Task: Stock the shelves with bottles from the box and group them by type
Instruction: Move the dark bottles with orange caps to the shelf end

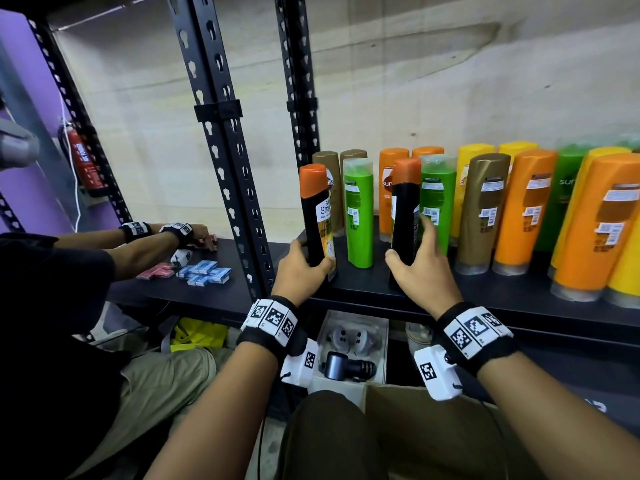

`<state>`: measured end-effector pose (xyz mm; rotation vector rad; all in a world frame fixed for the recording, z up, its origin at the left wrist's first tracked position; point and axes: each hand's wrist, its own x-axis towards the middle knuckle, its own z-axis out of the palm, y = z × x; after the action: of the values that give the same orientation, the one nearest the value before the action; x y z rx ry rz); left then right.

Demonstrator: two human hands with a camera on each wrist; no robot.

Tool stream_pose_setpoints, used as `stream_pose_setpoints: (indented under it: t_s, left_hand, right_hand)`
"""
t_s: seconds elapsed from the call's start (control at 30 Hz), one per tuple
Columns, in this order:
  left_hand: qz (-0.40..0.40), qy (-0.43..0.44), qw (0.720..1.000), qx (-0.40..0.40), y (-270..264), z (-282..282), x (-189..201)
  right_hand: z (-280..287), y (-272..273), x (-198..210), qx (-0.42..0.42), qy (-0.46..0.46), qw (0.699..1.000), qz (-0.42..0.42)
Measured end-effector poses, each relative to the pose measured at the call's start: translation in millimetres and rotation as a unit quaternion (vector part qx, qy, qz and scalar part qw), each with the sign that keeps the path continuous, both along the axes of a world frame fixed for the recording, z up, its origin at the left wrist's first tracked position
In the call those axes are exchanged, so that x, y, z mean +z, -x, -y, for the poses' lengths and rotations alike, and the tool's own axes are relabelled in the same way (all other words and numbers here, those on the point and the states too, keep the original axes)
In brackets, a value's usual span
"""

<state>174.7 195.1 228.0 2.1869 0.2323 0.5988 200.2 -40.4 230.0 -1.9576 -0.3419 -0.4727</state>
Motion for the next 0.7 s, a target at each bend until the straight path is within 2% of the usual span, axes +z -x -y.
stream_pose_setpoints:
  t_s: [0.17,0.4,0.7]
  left_hand:
    - [0.038,0.048,0.998,-0.011,-12,5,18]
    - [0.088,0.157,0.983,-0.047,-26,14,34]
    - [0.136,0.218,0.962,-0.094,-17,27,33]
  right_hand:
    - [-15,-11,11,-0.03,-0.063,0.995,0.067]
    - [-32,-23,17,-0.036,-0.123,0.991,0.037]
    - [-21,-17,18,-0.01,-0.146,0.987,0.06]
